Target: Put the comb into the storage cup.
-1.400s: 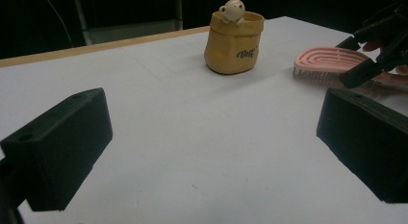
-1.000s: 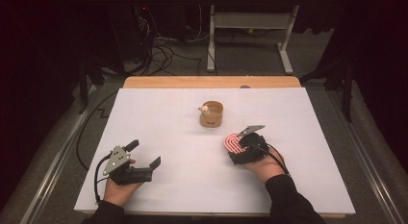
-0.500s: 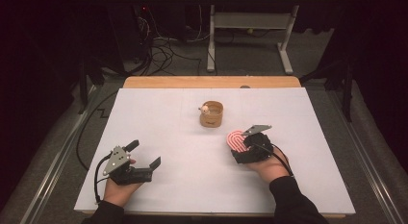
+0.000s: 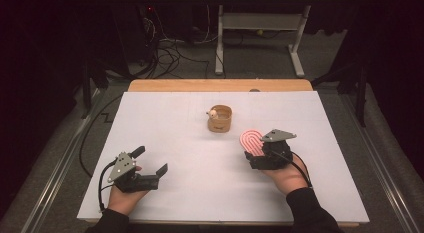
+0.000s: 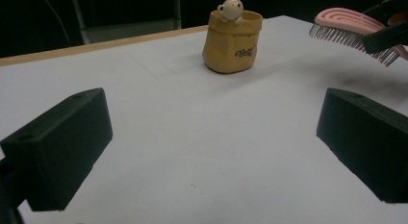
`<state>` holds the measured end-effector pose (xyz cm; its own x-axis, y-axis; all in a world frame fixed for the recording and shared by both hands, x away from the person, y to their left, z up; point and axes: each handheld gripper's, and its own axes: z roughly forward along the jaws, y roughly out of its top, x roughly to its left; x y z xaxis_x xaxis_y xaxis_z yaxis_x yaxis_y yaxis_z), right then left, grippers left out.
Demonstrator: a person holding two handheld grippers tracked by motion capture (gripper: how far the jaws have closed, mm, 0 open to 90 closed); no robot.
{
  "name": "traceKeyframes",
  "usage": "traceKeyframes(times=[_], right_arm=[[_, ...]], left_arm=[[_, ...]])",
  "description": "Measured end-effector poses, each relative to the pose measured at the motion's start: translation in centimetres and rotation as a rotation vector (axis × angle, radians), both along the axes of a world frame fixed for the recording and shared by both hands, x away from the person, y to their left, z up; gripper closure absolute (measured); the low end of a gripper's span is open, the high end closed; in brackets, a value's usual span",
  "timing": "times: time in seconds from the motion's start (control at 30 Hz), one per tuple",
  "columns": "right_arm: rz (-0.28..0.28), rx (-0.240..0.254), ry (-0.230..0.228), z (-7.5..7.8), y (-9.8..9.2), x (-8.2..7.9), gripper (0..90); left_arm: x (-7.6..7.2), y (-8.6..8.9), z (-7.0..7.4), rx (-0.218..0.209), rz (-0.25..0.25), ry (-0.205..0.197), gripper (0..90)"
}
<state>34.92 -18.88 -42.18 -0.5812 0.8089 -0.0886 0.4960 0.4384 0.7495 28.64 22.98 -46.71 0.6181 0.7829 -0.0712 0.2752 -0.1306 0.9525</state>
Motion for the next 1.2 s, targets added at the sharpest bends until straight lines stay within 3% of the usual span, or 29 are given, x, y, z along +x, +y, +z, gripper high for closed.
traceKeyframes(times=[0.17, 0.5, 0.8, 1.2], right_arm=[[0.001, 0.073, -0.022, 0.2, -0.5, -0.5, 20.4], [-0.003, 0.116, -0.111, 0.2, -0.9, -1.3, 20.4], [0.005, 0.174, -0.152, -0.5, -0.6, -1.6, 20.4], [0.006, 0.225, -0.249, 0.2, 0.1, -1.6, 20.4]], left_arm=[[0.0, 0.0, 0.0, 0.004, -0.005, 0.002, 0.0], [0.1, -0.1, -0.1, -0.005, -0.013, 0.017, 0.0], [0.1, -0.2, 0.0, -0.019, -0.02, 0.023, 0.0], [0.0, -0.3, 0.0, -0.014, -0.027, 0.032, 0.0]])
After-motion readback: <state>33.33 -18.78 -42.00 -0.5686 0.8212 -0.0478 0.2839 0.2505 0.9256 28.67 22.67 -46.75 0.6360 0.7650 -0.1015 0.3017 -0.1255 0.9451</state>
